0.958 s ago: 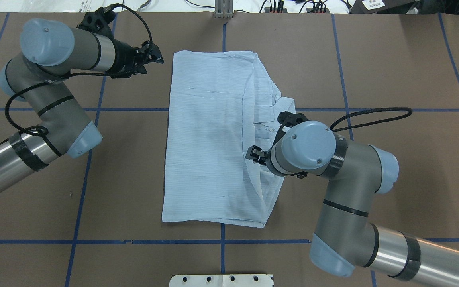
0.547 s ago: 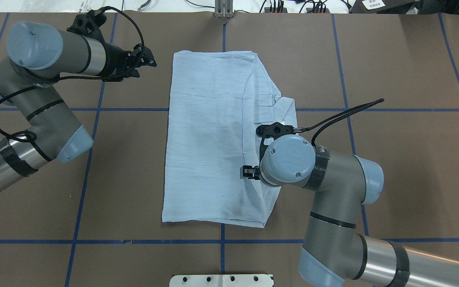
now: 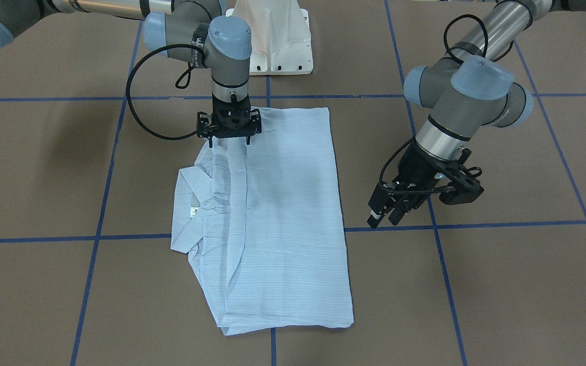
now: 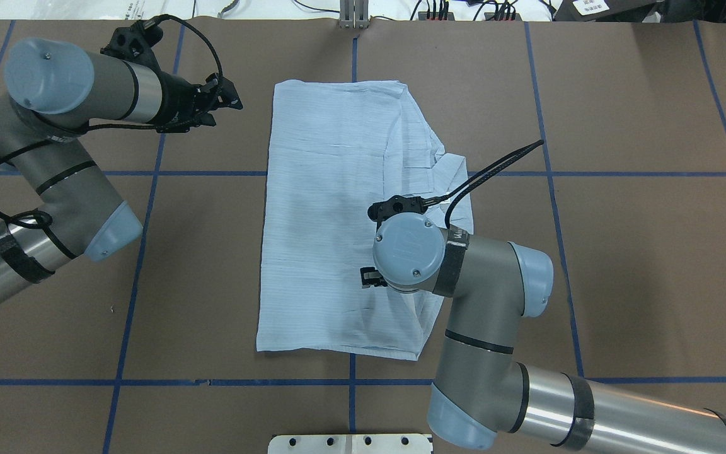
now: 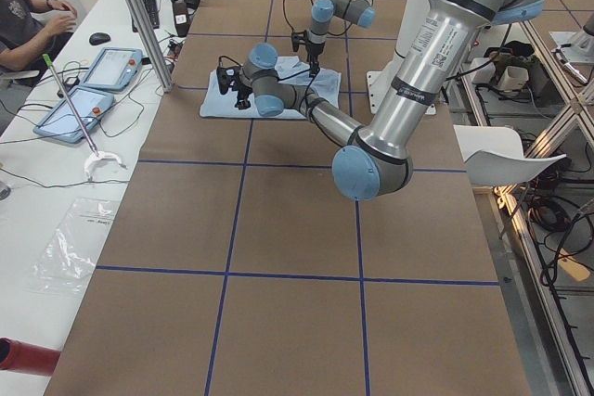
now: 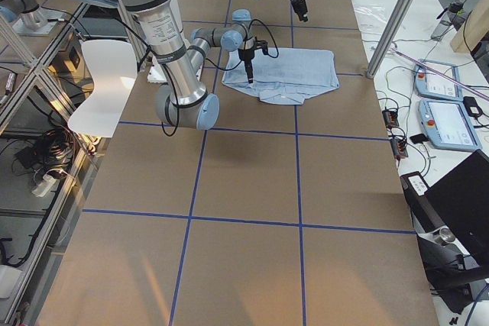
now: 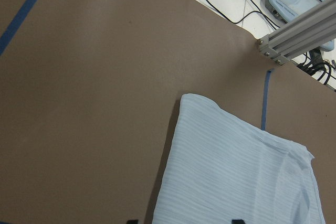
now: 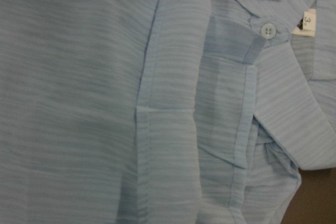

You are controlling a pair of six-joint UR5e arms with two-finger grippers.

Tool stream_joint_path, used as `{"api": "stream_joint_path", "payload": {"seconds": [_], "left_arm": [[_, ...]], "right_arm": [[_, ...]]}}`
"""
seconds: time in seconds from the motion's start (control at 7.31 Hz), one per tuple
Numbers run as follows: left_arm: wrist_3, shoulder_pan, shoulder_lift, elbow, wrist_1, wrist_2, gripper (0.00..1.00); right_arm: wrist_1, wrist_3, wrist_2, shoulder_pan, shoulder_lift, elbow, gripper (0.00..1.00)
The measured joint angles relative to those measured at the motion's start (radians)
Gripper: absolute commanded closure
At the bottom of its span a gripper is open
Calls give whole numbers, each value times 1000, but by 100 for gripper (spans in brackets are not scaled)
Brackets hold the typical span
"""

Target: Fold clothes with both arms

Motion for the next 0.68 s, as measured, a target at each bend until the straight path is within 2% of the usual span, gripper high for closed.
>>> {"api": "stream_joint_path", "payload": {"seconds": [0.41,0.68], "left_arm": [[-1,1,2,-6,2,0,34],[-1,1,1,-8,3,0,34]], "right_arm": [[-87,-140,-23,27,-44,32,0],[-102,-221,-26,61,-160,142,0]]}}
